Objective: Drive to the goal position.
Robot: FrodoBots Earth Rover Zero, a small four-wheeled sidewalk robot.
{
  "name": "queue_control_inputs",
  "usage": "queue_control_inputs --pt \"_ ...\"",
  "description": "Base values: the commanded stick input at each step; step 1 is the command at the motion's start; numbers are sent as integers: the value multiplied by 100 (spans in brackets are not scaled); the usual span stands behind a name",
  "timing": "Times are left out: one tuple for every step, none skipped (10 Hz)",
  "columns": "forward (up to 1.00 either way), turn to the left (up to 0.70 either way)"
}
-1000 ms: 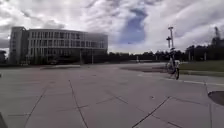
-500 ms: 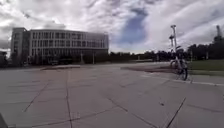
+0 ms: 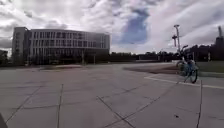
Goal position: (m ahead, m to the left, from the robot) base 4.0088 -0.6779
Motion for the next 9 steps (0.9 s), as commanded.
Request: queue_control_inputs --pt "70 1" --pt "70 1" --pt "70 1" --pt "70 1" --pt "70 1" --pt "70 1" --pt "70 1" --pt "70 1" --pt "70 1"
